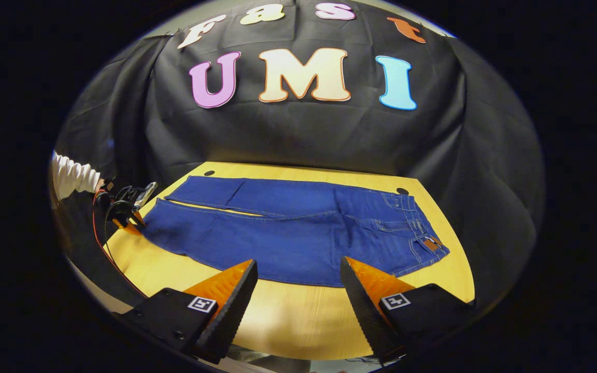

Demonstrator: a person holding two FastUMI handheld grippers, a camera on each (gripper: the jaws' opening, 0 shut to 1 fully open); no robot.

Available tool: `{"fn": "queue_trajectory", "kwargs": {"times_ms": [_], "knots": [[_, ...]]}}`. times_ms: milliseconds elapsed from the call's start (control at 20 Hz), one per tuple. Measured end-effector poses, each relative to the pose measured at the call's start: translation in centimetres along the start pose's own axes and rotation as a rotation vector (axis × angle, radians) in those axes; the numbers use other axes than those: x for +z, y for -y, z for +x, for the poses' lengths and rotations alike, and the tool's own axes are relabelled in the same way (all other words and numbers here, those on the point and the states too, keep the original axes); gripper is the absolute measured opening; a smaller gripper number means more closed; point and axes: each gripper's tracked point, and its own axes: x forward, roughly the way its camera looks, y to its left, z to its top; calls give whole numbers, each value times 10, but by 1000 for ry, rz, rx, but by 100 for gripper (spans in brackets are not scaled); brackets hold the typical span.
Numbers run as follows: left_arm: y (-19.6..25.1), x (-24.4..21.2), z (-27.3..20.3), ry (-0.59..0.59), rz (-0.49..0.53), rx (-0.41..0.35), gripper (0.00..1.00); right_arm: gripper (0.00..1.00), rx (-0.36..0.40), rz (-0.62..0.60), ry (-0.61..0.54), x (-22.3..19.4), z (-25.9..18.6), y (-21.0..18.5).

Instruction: Grasp the waist and the cuffs of the jeans and fold them to make the two legs overlap; first hold the waist and fold one-third of the jeans toward the cuffs, then hold the cuffs and fold the remaining one-third in the same direction to finish folding.

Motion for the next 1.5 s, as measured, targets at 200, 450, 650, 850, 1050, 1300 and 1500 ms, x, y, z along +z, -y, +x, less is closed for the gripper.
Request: {"fn": "queue_trajectory", "kwargs": {"times_ms": [200, 450, 650, 850, 1050, 1300, 1500], "knots": [[-7, 1, 6, 23, -5, 55, 0, 99, 65, -164, -83, -16, 13, 13], [-6, 2, 5, 43, -10, 109, 0, 99, 122, -352, -262, -45, 33, 70], [-7, 1, 5, 7, -20, 127, 0, 99, 133, -487, -399, -66, 56, 127], [-6, 1, 4, -62, -18, 150, 1, 99, 164, -557, -531, -99, 92, 170], [-5, 0, 2, -111, -25, 153, 0, 99, 230, -583, -635, -124, 114, 176], [-5, -1, 1, -129, -37, 160, 0, 99, 304, -564, -695, -137, 125, 173], [-6, 0, 2, -134, -46, 168, 1, 97, 380, -554, -737, -141, 128, 161]]}}
